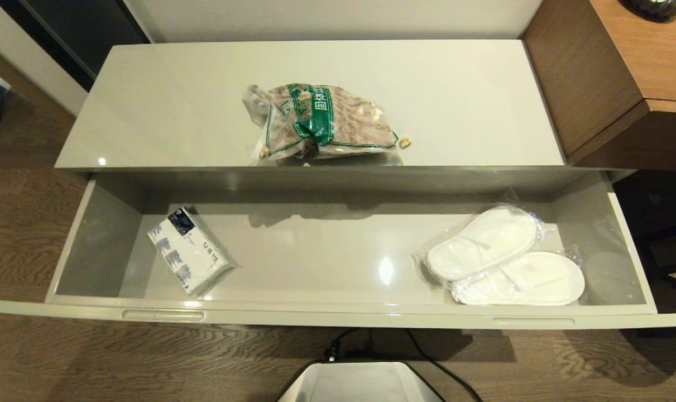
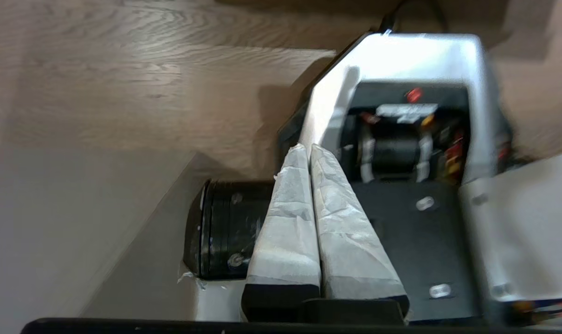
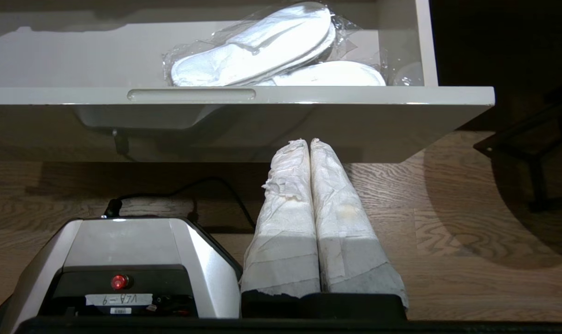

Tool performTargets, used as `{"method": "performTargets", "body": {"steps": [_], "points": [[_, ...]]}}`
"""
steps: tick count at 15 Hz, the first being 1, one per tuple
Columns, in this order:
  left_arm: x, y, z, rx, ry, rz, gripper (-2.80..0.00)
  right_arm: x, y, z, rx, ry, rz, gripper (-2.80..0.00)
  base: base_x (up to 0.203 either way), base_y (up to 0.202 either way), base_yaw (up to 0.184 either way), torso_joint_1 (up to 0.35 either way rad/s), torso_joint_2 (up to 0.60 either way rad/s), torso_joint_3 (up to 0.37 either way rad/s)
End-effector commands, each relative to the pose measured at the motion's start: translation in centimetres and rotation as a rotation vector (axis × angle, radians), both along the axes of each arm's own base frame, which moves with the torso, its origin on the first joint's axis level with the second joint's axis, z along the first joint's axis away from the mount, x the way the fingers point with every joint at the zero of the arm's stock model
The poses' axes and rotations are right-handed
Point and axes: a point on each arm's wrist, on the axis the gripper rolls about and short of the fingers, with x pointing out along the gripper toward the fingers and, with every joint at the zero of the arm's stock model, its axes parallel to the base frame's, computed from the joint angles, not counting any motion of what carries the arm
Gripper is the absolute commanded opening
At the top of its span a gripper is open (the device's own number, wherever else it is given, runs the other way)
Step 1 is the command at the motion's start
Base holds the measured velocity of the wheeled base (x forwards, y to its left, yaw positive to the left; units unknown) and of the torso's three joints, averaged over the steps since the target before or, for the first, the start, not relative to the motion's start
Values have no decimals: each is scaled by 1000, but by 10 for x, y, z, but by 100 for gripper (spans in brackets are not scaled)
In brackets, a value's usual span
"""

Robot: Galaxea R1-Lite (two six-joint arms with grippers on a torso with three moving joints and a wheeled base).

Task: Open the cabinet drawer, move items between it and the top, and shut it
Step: Pick up the solid drinks on the table

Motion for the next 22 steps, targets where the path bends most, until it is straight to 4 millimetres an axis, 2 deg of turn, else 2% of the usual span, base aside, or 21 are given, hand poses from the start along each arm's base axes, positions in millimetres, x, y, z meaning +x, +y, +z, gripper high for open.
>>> {"method": "performTargets", "body": {"steps": [1,3,7,8,12,14,19,22], "points": [[-3,0,-3,26,-12,-15,-280,-1,0,-1,-1,-10,0,-280,0,0,0,0,0,0],[2,0,-1,16,17,-17,-280,-1,0,-1,1,-10,0,-280,0,0,0,0,0,0],[-5,0,-40,85,-11,-44,-280,-1,0,-1,-1,-10,0,-280,0,0,0,0,0,0],[-5,0,-41,110,-12,-43,-280,-1,0,-1,-1,-10,0,-280,0,0,0,0,0,0],[-16,6,-24,180,-92,234,-280,-1,0,-1,-1,-10,0,-280,0,0,0,0,0,0],[-20,8,-14,195,-160,291,-280,-1,0,-1,-1,-10,0,-280,0,0,0,0,0,0],[13,4,-15,161,-322,134,-280,-1,0,-1,-1,-10,0,-280,0,0,0,0,0,0],[42,0,-34,150,-393,-43,-280,-1,0,-1,1,-10,0,-280,0,0,0,0,0,0]]}}
